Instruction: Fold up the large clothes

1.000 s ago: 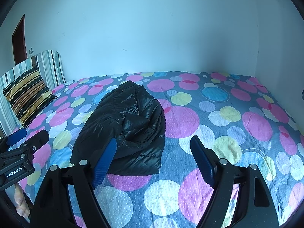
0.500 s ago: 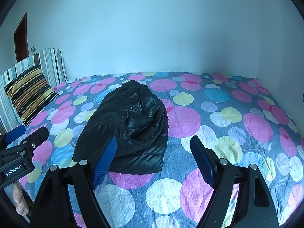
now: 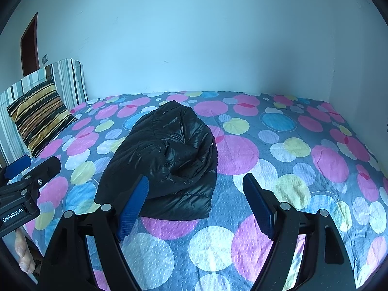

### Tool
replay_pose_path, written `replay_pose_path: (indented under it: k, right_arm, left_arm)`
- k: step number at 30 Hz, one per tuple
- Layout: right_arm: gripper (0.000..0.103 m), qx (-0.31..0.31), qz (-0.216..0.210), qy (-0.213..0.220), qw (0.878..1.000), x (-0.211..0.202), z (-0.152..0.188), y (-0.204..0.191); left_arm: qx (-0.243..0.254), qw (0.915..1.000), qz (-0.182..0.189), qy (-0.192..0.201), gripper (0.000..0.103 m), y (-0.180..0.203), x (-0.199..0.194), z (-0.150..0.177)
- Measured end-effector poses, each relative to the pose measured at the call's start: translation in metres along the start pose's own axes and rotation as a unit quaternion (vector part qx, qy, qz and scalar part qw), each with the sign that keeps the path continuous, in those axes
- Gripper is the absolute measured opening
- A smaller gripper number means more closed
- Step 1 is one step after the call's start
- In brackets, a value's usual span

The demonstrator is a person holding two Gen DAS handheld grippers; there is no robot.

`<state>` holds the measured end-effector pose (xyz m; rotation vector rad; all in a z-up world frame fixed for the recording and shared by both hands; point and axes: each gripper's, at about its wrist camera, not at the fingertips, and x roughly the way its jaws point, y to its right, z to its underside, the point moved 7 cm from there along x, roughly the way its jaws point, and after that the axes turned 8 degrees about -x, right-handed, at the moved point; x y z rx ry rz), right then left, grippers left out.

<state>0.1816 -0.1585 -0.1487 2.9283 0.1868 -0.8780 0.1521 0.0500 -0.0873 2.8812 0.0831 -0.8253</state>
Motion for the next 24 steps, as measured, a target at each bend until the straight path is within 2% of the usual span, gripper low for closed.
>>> replay_pose_path:
  k: [10,13,17,21,24]
  right_arm:
    - [0.079,-0.004,-0.002,-0.004,1.000,0.002,0.002,-0.001]
    - [0.079,-0.008,-0.005,-0.006,1.000,0.006,0.005,-0.001]
    - [0.079,-0.011,-0.008,-0.009,1.000,0.010,0.007,-0.001]
    - [0.079,-0.004,-0.005,-0.018,1.000,0.018,0.010,0.008]
    - [0.080,0.005,0.019,-0.027,0.999,0.029,0.013,0.029]
  left_arm:
    - [-0.001,0.9999,0.008,-0.007,0.101,0.001,0.003,0.003]
    - [-0.003,1.0000,-0.008,-0.004,0.101,-0.002,0.004,0.005]
    - [-0.004,1.0000,-0.007,-0.002,0.101,-0.007,0.014,0.005]
    - [-0.023,0.9988,-0.034,-0.026,0.101,-0.032,0.044,0.009]
    - [-0.042,0.9954,-0.071,-0.049,0.101,-0.068,0.079,0.016]
